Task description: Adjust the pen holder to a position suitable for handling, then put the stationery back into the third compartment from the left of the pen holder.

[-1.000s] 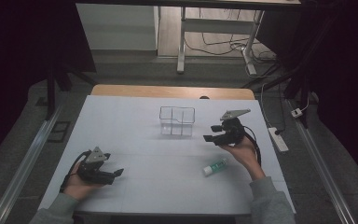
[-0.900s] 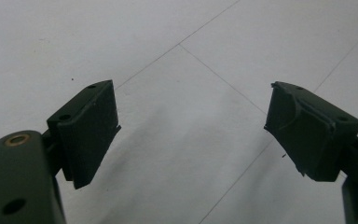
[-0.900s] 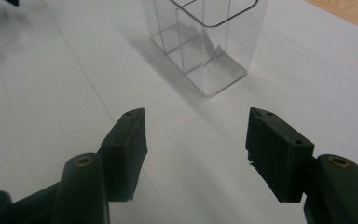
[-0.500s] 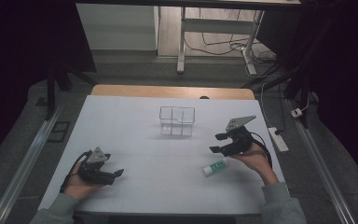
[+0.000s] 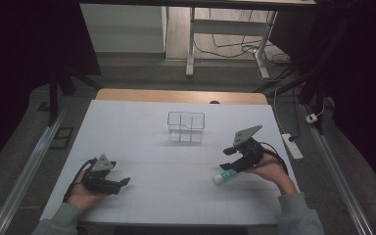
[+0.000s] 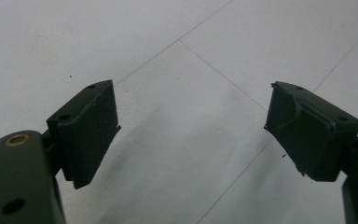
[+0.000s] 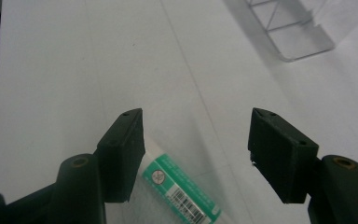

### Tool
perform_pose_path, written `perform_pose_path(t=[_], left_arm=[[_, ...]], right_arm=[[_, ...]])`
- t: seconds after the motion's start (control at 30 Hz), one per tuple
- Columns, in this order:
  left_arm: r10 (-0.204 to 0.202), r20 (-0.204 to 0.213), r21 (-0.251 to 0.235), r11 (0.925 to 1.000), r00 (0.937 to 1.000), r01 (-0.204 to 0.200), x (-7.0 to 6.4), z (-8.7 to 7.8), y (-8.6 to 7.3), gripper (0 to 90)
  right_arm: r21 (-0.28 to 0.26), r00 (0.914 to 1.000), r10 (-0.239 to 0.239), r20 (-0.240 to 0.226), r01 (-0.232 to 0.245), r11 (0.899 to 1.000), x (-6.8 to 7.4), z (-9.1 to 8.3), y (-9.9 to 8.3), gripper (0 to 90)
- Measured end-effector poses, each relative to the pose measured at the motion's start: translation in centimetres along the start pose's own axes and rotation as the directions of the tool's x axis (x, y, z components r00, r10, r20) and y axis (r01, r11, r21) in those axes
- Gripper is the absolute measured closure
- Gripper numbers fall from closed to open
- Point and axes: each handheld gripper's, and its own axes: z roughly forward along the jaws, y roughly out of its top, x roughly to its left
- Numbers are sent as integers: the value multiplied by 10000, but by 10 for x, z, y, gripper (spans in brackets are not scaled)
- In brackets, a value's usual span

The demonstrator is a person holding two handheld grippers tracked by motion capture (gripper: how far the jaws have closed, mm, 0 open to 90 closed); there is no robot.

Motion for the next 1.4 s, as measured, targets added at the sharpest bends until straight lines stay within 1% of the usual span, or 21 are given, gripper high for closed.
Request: perform_pose_path(t=[0.1, 0.23, 0.33, 0.43, 0.57, 0.63, 0.73, 0.83, 0.87, 0.9, 0.93, 0.97, 1.0, 1.03, 1.2, 1.23, 1.3, 1.33, 1.37, 1.4], left_arm=[[-14, -15, -9, 10000, 10000, 14, 0, 0, 0, 166], [-3, -52, -20, 10000, 10000, 2, 0, -1, 0, 166], [-8, -51, -12, 10000, 10000, 8, 0, 0, 0, 166], [5, -45, -20, 10000, 10000, -5, -1, -1, 0, 166], [28, -44, 2, 10000, 10000, -28, -1, -1, -1, 166], [23, -47, 4, 10000, 10000, -23, -1, 0, -1, 167], [20, -47, 43, 10000, 10000, -20, 0, 0, -1, 167], [1, -53, 24, 10000, 10000, -1, 0, 0, -1, 167], [-2, -56, 25, 10000, 10000, 2, 0, -1, -2, 167], [-4, -62, 30, 10000, 10000, 4, 0, -1, -2, 167], [-11, -74, 29, 10000, 10000, 11, 0, -1, -3, 167], [-17, -89, 30, 10000, 10000, 17, 0, -2, -3, 167], [-24, -91, 34, 10000, 10000, 24, 0, -2, -3, 167], [-28, -90, 32, 10000, 10000, 29, 0, -2, -3, 167], [-27, -105, 46, 10000, 9999, 28, 0, -2, -3, 167], [-31, -101, 57, 10000, 9999, 31, -1, -1, -3, 167], [-22, -96, 74, 10000, 10000, 22, -1, -1, -3, 167], [-20, -96, 73, 10000, 10000, 20, -1, -1, -3, 167], [-19, -95, 68, 10000, 10000, 19, -1, -2, -3, 167], [-16, -98, 67, 10000, 10000, 17, -1, -2, -3, 167]], right_arm=[[182, 9998, -201, -77, 202, 9996, 2, 3, 2, 359], [357, 9991, -260, -330, 271, 9990, 3, 6, 2, 364], [632, 9973, -445, -589, 482, 9968, 5, 9, 2, 365], [809, 9956, -498, -789, 562, 9951, 7, 12, 4, 365], [1007, 9935, -688, -908, 779, 9919, 8, 15, 5, 354], [1202, 9925, -772, -951, 885, 9888, 10, 17, 5, 342], [1606, 9899, -1022, -980, 1170, 9801, 13, 20, 6, 324], [1861, 9871, -1222, -1030, 1398, 9725, 15, 25, 6, 315], [1929, 9853, -1322, -1086, 1514, 9695, 15, 27, 6, 314], [2114, 9848, -1370, -1064, 1570, 9647, 15, 27, 6, 311], [2164, 9837, -1349, -1190, 1583, 9634, 16, 29, 5, 307], [2220, 9826, -1437, -1180, 1672, 9606, 16, 30, 5, 304], [2270, 9827, -1430, -1174, 1668, 9595, 18, 31, 5, 299], [2326, 9801, -1552, -1236, 1807, 9557, 19, 32, 5, 295], [2621, 9740, -1936, -1180, 2186, 9400, 23, 37, 5, 293], [2658, 9724, -1976, -1242, 2245, 9375, 23, 38, 5, 293], [2768, 9720, -2021, -1197, 2282, 9334, 25, 39, 5, 298], [2756, 9699, -2110, -1213, 2371, 9316, 25, 40, 5, 300], [2865, 9692, -2177, -1147, 2422, 9270, 26, 40, 5, 302], [2895, 9692, -2171, -1165, 2422, 9260, 26, 41, 5, 304]])
